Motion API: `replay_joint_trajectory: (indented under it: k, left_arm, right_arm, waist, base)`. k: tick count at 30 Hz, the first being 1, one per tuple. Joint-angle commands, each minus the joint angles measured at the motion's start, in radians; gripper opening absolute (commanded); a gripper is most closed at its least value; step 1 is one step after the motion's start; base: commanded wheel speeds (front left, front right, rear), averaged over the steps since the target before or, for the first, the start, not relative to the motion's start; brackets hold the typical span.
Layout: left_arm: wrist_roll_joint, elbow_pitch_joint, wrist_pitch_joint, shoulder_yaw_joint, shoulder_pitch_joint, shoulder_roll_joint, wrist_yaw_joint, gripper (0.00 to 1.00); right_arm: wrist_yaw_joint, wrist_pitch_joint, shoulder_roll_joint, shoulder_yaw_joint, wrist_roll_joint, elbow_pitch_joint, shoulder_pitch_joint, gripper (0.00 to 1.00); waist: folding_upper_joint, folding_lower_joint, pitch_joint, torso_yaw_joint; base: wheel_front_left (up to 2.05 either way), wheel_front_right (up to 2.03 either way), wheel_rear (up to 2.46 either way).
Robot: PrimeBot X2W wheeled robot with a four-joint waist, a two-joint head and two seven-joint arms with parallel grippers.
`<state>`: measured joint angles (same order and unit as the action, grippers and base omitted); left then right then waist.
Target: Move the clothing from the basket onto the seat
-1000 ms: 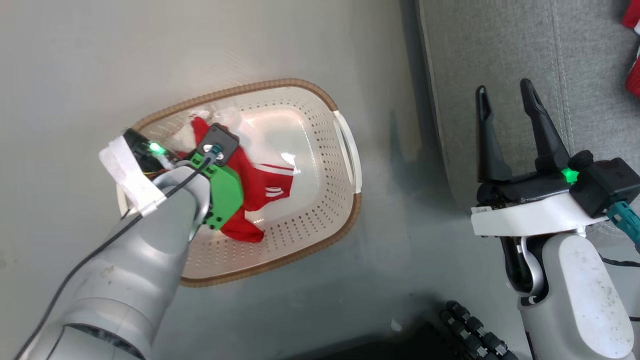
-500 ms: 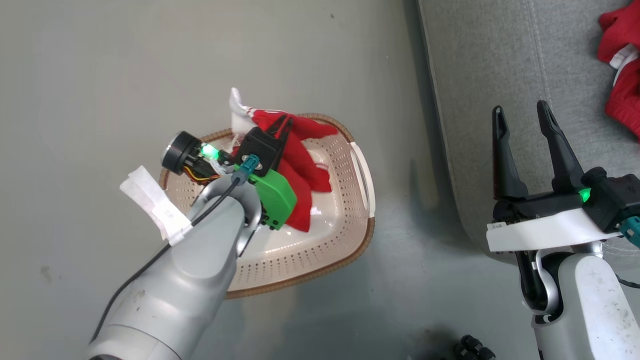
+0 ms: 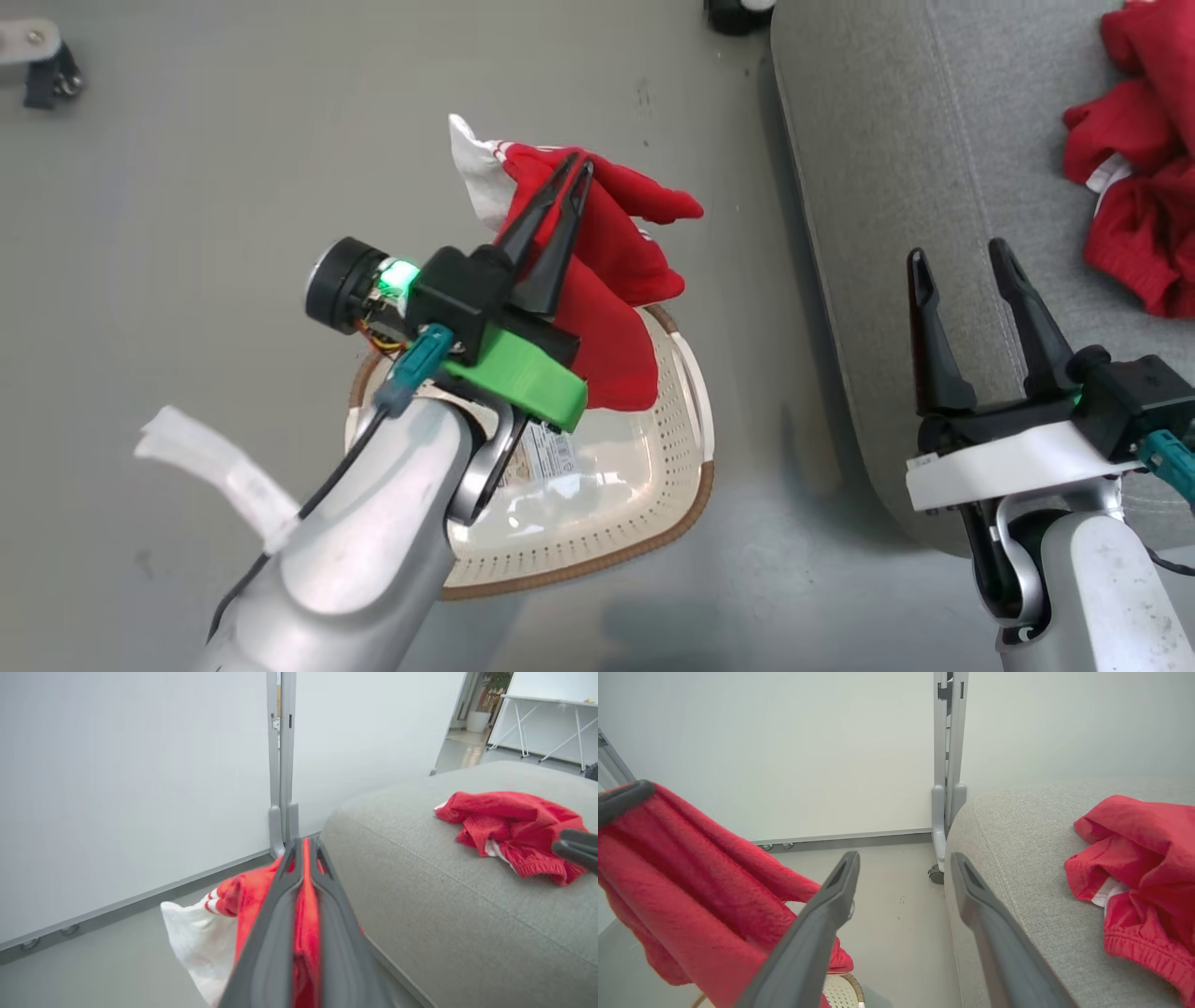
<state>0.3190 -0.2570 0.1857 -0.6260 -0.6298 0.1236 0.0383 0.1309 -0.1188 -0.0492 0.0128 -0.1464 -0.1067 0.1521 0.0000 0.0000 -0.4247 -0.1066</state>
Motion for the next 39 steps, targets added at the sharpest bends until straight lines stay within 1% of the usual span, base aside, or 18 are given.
replay_joint_trajectory:
  k: [1, 5, 14, 24, 32, 39]
  left_arm:
    - [0.012, 0.038, 0.002, 0.007, 0.028, 0.015, 0.009, 0.0]
    - [0.028, 0.162, 0.023, 0.031, 0.078, 0.036, 0.028, 0.0]
    - [0.053, 0.307, 0.069, 0.091, 0.184, 0.069, 0.057, 0.0]
    - [0.085, 0.353, 0.077, 0.12, 0.331, 0.096, 0.073, 0.0]
    - [0.097, 0.342, 0.078, 0.094, 0.409, 0.106, 0.057, 0.0]
    - [0.11, 0.333, 0.07, 0.087, 0.436, 0.118, 0.052, 0.0]
  right_arm:
    - [0.0, 0.006, -0.003, 0.002, 0.009, -0.003, -0.016, 1.0]
    - [0.0, 0.025, -0.003, 0.01, 0.017, -0.007, -0.038, 1.0]
    - [0.0, 0.064, -0.003, 0.03, 0.03, -0.016, -0.082, 1.0]
    - [0.0, 0.099, -0.003, 0.053, 0.026, -0.021, -0.145, 1.0]
    - [0.0, 0.124, -0.003, 0.065, 0.018, -0.028, -0.199, 1.0]
    - [0.0, 0.135, -0.003, 0.076, 0.007, -0.037, -0.221, 1.0]
  waist:
    - [0.0, 0.0, 0.053, 0.015]
    - [0.0, 0.0, 0.099, 0.021]
    - [0.0, 0.0, 0.196, 0.036]
    - [0.0, 0.0, 0.294, 0.049]
    - [0.0, 0.0, 0.361, 0.059]
    - [0.0, 0.0, 0.389, 0.06]
  base:
    - [0.0, 0.0, 0.0]
    - [0.0, 0.0, 0.0]
    - [0.0, 0.0, 0.0]
    - [0.0, 0.0, 0.0]
    - [0.0, 0.0, 0.0]
    - [0.0, 0.0, 0.0]
